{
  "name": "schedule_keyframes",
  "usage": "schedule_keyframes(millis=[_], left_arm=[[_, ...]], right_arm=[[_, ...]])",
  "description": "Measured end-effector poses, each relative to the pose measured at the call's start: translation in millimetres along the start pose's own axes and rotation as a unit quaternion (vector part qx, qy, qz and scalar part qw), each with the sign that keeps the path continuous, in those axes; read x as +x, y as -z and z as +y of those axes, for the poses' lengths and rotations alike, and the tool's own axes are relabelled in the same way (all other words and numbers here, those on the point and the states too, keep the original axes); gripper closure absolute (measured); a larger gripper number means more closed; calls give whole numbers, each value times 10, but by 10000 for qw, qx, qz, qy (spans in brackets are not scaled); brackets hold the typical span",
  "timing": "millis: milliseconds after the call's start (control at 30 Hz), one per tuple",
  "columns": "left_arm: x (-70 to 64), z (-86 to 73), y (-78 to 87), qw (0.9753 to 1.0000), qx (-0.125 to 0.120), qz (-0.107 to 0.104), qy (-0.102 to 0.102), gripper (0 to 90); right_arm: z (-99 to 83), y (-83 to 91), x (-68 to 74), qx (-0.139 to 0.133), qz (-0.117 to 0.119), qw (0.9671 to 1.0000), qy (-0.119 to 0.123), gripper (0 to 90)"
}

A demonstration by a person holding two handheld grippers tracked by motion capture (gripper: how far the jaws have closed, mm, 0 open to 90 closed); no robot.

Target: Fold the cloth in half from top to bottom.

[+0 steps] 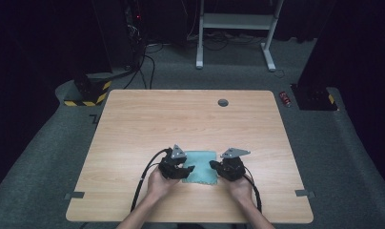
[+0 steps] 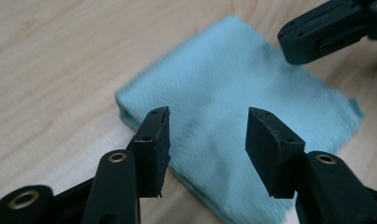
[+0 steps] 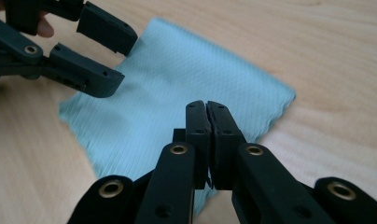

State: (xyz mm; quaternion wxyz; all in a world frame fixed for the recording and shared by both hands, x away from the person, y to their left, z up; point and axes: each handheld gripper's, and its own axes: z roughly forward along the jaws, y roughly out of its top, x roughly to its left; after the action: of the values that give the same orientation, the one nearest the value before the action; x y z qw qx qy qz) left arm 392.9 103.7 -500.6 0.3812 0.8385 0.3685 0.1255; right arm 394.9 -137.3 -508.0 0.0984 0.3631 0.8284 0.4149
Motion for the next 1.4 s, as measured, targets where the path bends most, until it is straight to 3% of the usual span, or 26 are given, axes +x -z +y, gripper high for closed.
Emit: schedule_keyframes(millis=[200,367,500,767,833,967,1167,1233,1400], left_arm=[[138,154,-152,9996,-109,161,218,498],[214,175,-254,9990,-23,335,283,500],[289,124,-307,9981,189,476,354,499],[340,88,-285,9973,165,630,353,493],[326,99,-254,9969,56,716,318,498],[319,160,-245,9971,-200,642,362,500],[393,176,-408,9955,58,762,567,484],[408,178,-390,9948,57,788,635,480],[363,135,-241,9954,-91,672,675,464]], right_arm=[[188,-188,-80,-28,-174,9996,-233,880],[251,-338,-155,116,-313,9990,-298,880],[219,-383,-214,211,-412,9983,-356,874],[197,-347,-294,183,-496,9976,-452,818],[198,-326,-298,163,-538,9973,-465,809],[207,-318,-322,109,-578,9971,-474,813],[204,-343,-361,182,-720,9963,-421,835],[206,-331,-384,203,-818,9956,-414,828],[163,-198,-363,87,-745,9963,-421,803]])
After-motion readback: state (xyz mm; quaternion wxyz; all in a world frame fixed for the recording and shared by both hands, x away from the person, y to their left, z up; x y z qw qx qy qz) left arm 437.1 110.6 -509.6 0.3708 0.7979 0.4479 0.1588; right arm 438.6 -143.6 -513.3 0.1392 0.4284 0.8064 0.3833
